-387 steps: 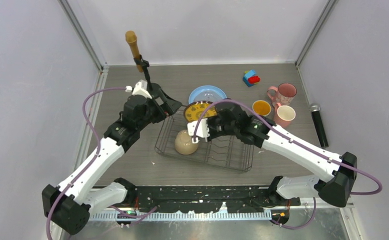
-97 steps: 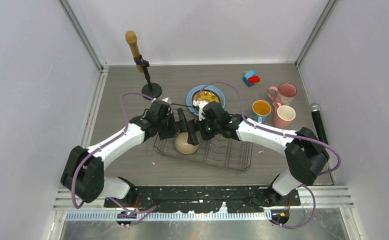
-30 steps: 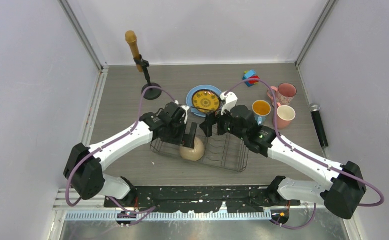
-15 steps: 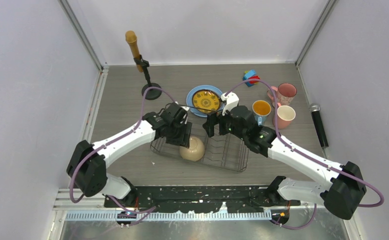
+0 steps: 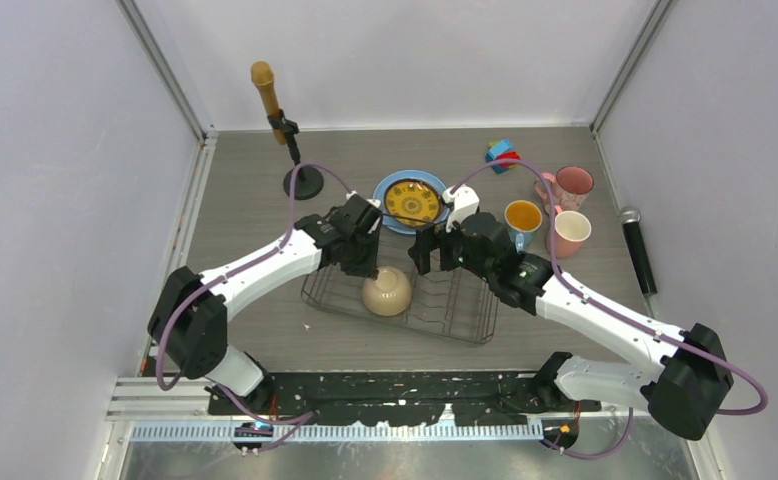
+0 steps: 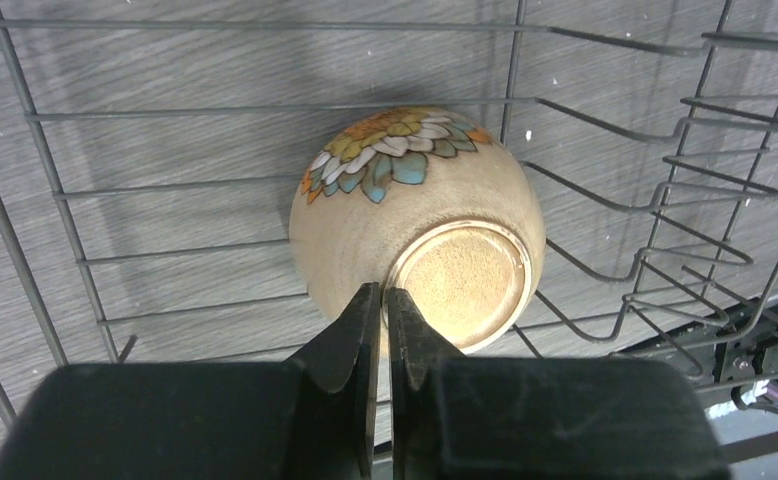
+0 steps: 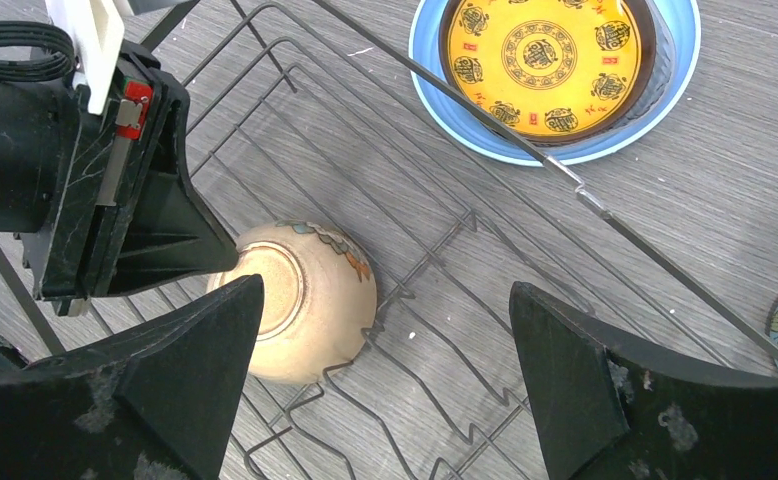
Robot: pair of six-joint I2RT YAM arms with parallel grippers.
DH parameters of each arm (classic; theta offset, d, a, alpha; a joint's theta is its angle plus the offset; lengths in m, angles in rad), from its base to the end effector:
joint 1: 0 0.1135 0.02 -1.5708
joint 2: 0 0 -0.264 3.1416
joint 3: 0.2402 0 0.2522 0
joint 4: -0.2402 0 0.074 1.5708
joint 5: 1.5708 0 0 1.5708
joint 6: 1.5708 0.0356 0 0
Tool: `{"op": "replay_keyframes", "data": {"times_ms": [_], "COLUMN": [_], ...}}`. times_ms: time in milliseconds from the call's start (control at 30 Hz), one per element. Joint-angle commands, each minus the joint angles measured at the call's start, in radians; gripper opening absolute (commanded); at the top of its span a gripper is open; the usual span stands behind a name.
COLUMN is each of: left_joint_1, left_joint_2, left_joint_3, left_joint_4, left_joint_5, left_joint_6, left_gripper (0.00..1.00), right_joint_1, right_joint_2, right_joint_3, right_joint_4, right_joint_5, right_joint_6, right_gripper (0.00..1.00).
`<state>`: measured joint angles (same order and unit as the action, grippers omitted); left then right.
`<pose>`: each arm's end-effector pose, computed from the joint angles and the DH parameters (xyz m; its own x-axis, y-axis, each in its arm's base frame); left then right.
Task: Unload the mixed dishes from the dish rack
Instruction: Adjust the bowl in the dish rack.
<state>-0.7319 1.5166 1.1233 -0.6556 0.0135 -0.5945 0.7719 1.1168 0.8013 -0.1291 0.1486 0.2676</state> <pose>0.2300 -0.2073 0.2436 -0.9113 0.0658 -0.4064 0.1965 0.9370 -0.2889 0.1859 0.1736 0.2848 -0.4543 -0.0773 -0.8875 -0.4914 0.8527 0.1773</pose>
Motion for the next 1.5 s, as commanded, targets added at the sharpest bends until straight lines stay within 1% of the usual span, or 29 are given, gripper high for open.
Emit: {"op": "replay_keyframes", "data": {"times_ms": [0, 300, 533, 733, 867, 967, 1133, 1200, 1333, 1400, 1467], "left_joint_1": [-0.003, 0.029, 0.092, 0.11, 0.122, 0.13, 0.138, 0.138, 0.145, 0.147, 0.15], "left_joint_2": [0.058, 0.1, 0.092, 0.062, 0.072, 0.089, 0.111, 0.11, 0.11, 0.122, 0.136], "left_joint_3": [0.018, 0.053, 0.06, 0.074, 0.094, 0.101, 0.088, 0.081, 0.072, 0.072, 0.079], "left_joint_4": [0.029, 0.037, 0.031, 0.055, 0.065, 0.066, 0.068, 0.069, 0.076, 0.081, 0.081], "left_joint_5": [-0.081, -0.119, -0.166, -0.195, -0.193, -0.186, -0.159, -0.157, -0.152, -0.147, -0.134], "left_joint_6": [-0.01, 0.006, 0.013, 0.017, 0.022, 0.029, 0.028, 0.026, 0.025, 0.023, 0.023], "left_gripper": [0.06, 0.06, 0.06, 0.11, 0.12, 0.12, 0.13, 0.12, 0.13, 0.13, 0.13], "right_joint_1": [-0.004, -0.003, -0.004, -0.003, -0.004, -0.004, -0.001, 0.008, 0.063, 0.106, 0.173], "right_joint_2": [-0.034, -0.035, -0.031, -0.018, -0.005, 0.006, 0.055, 0.091, 0.187, 0.232, 0.267], "right_joint_3": [-0.004, -0.006, -0.006, 0.002, 0.006, 0.008, 0.024, 0.039, 0.067, 0.084, 0.094], "right_joint_4": [0.028, 0.025, 0.022, 0.024, 0.039, 0.052, 0.084, 0.101, 0.142, 0.193, 0.228], "right_joint_5": [0.015, 0.012, 0.011, -0.001, -0.051, -0.095, -0.257, -0.292, -0.269, -0.227, -0.201], "right_joint_6": [0.0, 0.012, 0.019, 0.019, 0.005, -0.018, -0.078, -0.095, -0.153, -0.212, -0.327], "right_gripper": [1.0, 1.0, 1.0, 1.0, 1.0, 1.0, 1.0, 1.0, 1.0, 1.0, 1.0]}}
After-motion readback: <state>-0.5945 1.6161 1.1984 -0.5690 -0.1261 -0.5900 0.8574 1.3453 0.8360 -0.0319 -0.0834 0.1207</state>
